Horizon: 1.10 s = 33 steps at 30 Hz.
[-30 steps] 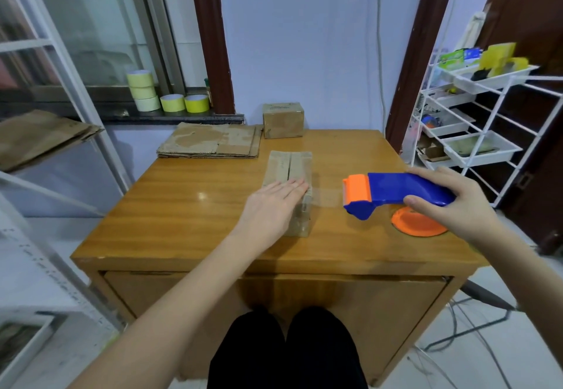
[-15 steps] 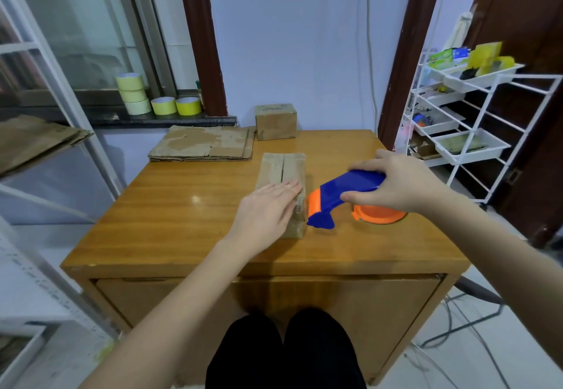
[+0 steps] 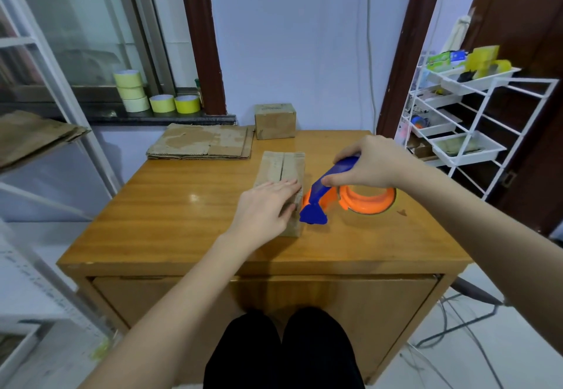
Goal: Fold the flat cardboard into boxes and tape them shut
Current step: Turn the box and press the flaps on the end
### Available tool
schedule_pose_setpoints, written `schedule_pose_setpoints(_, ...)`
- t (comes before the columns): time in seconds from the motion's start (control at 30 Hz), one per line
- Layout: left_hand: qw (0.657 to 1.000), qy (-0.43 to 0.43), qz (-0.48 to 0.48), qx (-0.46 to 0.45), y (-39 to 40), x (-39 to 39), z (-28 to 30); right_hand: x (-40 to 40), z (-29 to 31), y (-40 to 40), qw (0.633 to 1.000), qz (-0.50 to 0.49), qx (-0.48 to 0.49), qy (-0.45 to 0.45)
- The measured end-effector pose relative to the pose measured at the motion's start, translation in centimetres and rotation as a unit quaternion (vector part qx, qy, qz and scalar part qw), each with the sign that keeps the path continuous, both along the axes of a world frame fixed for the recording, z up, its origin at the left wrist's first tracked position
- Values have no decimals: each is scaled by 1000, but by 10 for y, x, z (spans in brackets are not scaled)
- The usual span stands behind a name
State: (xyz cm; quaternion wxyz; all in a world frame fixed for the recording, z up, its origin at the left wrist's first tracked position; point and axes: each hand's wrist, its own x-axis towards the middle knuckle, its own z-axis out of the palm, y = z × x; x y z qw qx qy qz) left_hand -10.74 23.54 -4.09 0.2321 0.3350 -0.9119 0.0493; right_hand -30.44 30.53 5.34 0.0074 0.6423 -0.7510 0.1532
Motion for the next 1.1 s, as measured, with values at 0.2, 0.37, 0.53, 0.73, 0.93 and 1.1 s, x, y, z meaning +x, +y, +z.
schedule_pose_setpoints(0.2,1000,5,-6,-9,0,2,1,2,-9,-2,998,10,56,-33)
schedule_pose_setpoints(0.37,1000,24,4,2,-2,2,-2,-36,37,23,998,-54,-3,-27)
schedule_pose_setpoints(0.53,999,24,19,11,-1,-2,-5,-46,11,33,997,-60,-48,-25)
schedule_pose_setpoints(0.73,999,15,28,9,8,-1,3,-33,-15,22,983,-19,-126,133)
schedule_pose_setpoints(0.93,999,13,42,14,9,-2,4,-9,-50,10,924,-20,-98,370)
schedule_pose_setpoints(1.1,998,28,43,23,10,-2,2,2,-103,2,891,38,7,453)
